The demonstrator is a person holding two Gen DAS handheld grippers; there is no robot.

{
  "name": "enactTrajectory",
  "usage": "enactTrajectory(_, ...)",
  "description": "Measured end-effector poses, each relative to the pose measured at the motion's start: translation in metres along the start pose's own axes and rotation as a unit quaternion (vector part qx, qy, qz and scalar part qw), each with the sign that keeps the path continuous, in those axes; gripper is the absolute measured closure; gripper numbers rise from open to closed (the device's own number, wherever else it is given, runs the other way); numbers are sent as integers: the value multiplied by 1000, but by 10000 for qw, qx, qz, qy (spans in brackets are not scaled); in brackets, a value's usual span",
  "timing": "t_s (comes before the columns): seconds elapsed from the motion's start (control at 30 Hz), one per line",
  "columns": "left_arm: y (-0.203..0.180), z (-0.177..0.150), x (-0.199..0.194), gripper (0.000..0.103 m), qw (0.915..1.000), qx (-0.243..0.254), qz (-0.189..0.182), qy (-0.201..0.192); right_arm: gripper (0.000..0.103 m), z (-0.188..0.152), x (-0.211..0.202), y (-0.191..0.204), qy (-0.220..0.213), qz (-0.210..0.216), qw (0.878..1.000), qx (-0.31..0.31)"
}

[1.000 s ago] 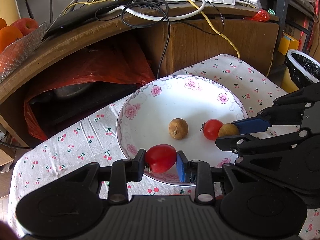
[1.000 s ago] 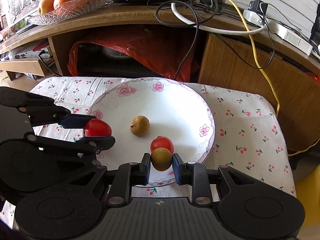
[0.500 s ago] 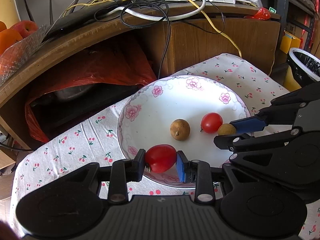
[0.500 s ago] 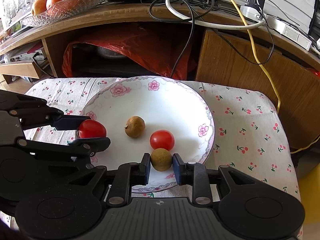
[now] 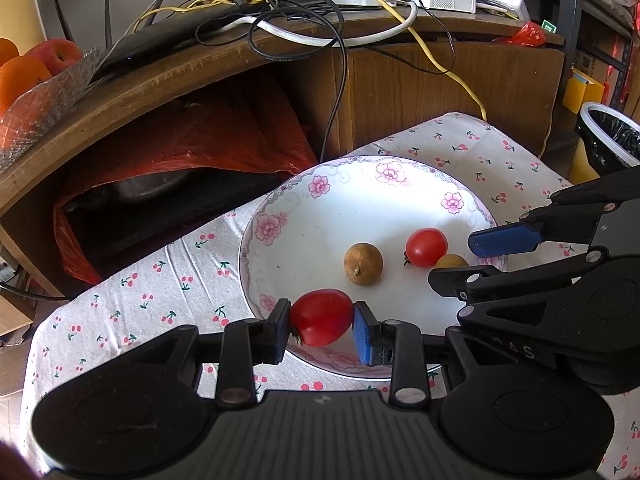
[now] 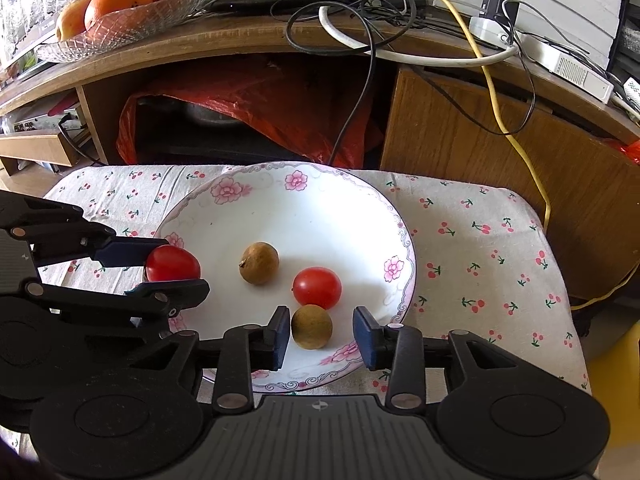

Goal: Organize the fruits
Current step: 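Lower the right tool into the bowl and open it while the left tool holds the red tomato above, then open the left tool to drop the red tomato into the bowl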

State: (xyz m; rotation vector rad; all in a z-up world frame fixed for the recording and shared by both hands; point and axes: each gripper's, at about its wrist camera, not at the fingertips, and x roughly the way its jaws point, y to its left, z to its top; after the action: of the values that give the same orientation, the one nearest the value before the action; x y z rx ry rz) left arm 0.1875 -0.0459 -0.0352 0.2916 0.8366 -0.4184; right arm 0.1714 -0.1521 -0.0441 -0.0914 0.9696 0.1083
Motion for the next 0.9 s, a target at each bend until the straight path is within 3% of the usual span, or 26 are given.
enactTrajectory(0.5,2,2,-7,59,9999,-2,91,-127,61,0,-6,-2,-134,-56,9999,63)
enactTrajectory(0.9,2,1,-14,56,9997,11,92,-204,61,0,-15,-2,-249,-46,9996,91)
